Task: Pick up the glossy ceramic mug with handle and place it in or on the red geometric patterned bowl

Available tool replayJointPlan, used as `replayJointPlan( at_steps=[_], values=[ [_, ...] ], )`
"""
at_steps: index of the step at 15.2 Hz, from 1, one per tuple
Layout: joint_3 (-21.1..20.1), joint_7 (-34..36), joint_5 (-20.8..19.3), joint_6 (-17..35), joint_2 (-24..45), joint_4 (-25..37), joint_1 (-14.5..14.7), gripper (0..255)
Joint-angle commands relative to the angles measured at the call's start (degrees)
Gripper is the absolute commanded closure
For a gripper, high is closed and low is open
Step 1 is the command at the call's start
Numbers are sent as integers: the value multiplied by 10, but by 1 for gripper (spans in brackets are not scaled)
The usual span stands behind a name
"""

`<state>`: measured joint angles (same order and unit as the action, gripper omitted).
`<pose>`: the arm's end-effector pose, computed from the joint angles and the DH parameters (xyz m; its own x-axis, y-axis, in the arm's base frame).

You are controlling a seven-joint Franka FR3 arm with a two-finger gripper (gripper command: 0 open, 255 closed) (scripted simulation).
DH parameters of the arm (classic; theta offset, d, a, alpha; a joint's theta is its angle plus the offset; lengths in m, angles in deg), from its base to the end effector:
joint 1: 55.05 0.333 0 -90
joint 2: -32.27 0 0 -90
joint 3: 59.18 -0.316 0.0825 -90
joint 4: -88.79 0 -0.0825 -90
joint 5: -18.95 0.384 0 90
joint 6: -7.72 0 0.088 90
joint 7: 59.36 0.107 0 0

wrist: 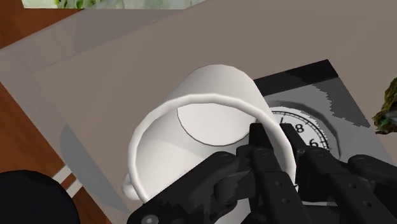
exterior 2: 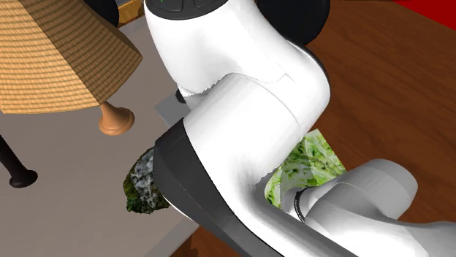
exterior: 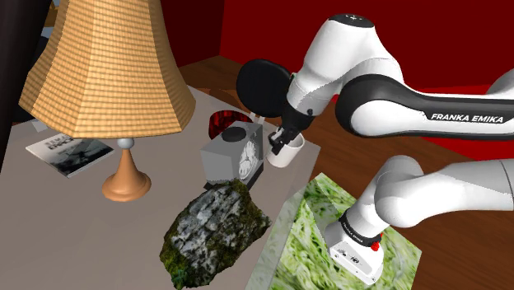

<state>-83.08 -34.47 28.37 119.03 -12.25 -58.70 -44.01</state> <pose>0.2710 0.2147 0.4929 0.9877 0.0324 0.1531 0.0217 -0.9972 0.0712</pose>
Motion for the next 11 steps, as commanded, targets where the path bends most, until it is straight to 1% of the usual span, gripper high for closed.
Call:
replayJointPlan(
  at_steps=[1, 4, 11],
  values=[
    [4, -1, -2, -19, -5, 14, 0, 255],
    [9, -3, -6, -39, -6, 33, -2, 255],
    [30, -43, -55, 8, 131, 123, -63, 255]
  ],
)
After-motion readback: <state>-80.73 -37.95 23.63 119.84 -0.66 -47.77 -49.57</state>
